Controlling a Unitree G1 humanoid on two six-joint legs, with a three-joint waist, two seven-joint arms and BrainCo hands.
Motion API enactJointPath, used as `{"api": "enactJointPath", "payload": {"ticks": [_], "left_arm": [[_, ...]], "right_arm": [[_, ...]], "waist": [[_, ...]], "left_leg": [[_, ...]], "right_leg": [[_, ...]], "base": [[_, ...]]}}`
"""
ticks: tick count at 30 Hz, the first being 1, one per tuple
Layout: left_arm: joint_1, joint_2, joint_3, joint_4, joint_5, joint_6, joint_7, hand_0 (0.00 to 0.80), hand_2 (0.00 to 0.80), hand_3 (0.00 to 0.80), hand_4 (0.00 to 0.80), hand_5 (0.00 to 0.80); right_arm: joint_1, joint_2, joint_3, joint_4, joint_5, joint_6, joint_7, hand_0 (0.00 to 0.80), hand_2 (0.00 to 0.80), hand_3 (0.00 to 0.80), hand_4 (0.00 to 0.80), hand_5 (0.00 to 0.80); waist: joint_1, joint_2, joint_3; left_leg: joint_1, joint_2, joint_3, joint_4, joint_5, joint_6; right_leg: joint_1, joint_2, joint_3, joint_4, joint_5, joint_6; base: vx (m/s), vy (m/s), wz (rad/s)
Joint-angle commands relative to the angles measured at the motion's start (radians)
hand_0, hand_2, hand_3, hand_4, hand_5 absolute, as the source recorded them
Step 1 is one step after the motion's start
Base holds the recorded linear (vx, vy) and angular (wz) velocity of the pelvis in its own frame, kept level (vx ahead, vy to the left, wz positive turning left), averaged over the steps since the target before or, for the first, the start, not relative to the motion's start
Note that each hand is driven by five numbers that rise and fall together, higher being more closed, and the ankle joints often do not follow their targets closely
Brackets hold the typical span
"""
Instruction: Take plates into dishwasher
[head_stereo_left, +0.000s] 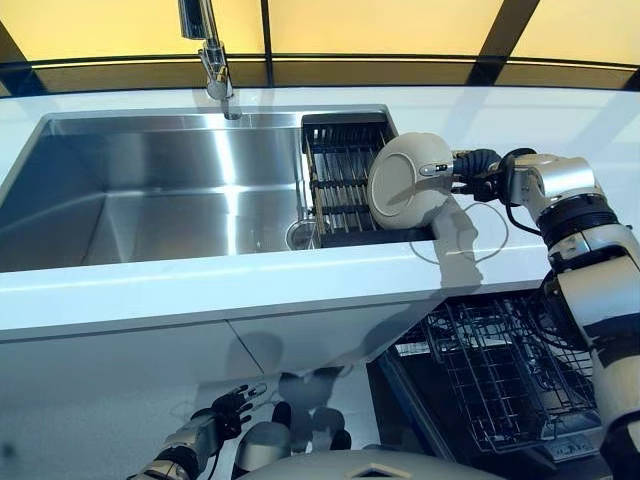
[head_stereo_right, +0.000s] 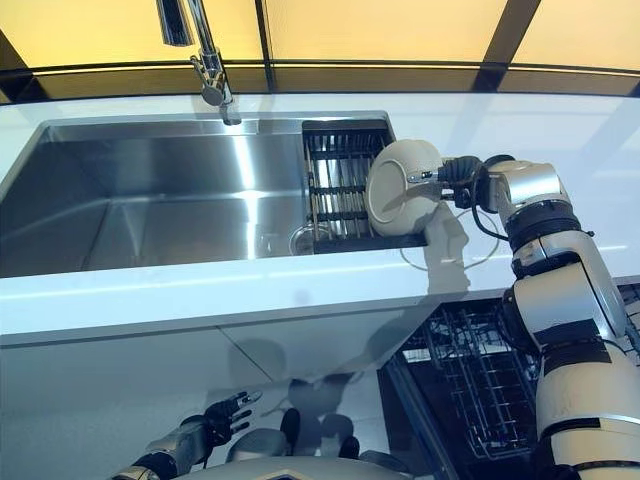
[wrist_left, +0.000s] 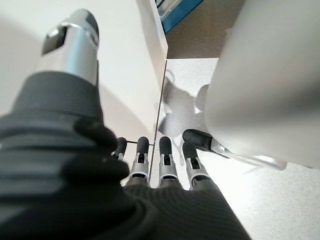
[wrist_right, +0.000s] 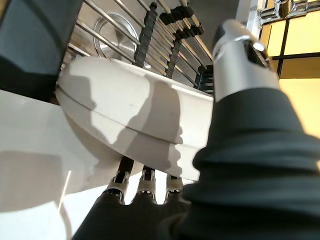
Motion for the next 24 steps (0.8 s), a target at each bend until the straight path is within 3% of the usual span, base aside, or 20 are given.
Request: {"api": "enactJointPath", "payload": {"ticks": [1, 2, 4, 5, 24], "left_arm": [[-0.078, -0.016, -0.069, -0.005, -0.060, 0.000, 0.017, 0.000, 0.000, 0.000, 0.000, 0.000], [-0.083, -0.017, -0.069, -0.011, -0.069, 0.000, 0.023, 0.000, 0.000, 0.000, 0.000, 0.000], [-0.087, -0.014, -0.067, -0.018, -0.073, 0.001, 0.025, 0.000, 0.000, 0.000, 0.000, 0.000], [-0.089, -0.013, -0.066, -0.022, -0.075, 0.002, 0.028, 0.000, 0.000, 0.000, 0.000, 0.000], [-0.101, -0.009, -0.070, -0.020, -0.086, 0.011, 0.045, 0.000, 0.000, 0.000, 0.000, 0.000]], "right_arm": [[-0.109, -0.012, 0.075, -0.039, 0.041, -0.018, -0.009, 0.000, 0.000, 0.000, 0.000, 0.000], [-0.110, -0.008, 0.081, -0.046, 0.037, -0.022, -0.004, 0.000, 0.000, 0.000, 0.000, 0.000], [-0.112, -0.007, 0.089, -0.051, 0.022, -0.033, 0.003, 0.358, 0.358, 0.358, 0.358, 0.358], [-0.115, -0.006, 0.096, -0.052, 0.019, -0.037, -0.005, 0.797, 0.797, 0.797, 0.797, 0.797], [-0.185, -0.039, 0.138, -0.009, -0.045, -0.104, -0.068, 0.800, 0.800, 0.800, 0.800, 0.800]], "waist": [[0.035, -0.023, -0.013], [0.036, -0.023, -0.005], [0.038, -0.022, 0.002], [0.040, -0.023, 0.005], [0.030, -0.025, -0.013]], "left_leg": [[0.011, -0.005, -0.020, -0.003, -0.041, -0.011], [0.007, -0.004, -0.022, -0.003, -0.040, -0.011], [0.001, -0.005, -0.025, -0.003, -0.038, -0.011], [-0.001, -0.005, -0.026, -0.003, -0.037, -0.011], [0.015, -0.002, -0.014, -0.003, -0.043, -0.013]], "right_leg": [[-0.031, -0.073, -0.017, 0.030, 0.048, 0.079], [-0.036, -0.074, -0.017, 0.031, 0.049, 0.079], [-0.040, -0.074, -0.018, 0.029, 0.051, 0.080], [-0.041, -0.074, -0.019, 0.029, 0.052, 0.080], [-0.030, -0.072, -0.012, 0.024, 0.054, 0.082]], "base": [[-0.063, 0.018, 0.00], [-0.085, 0.013, 0.00], [-0.081, 0.010, 0.01], [-0.066, 0.009, 0.02], [-0.008, 0.002, 0.01]]}}
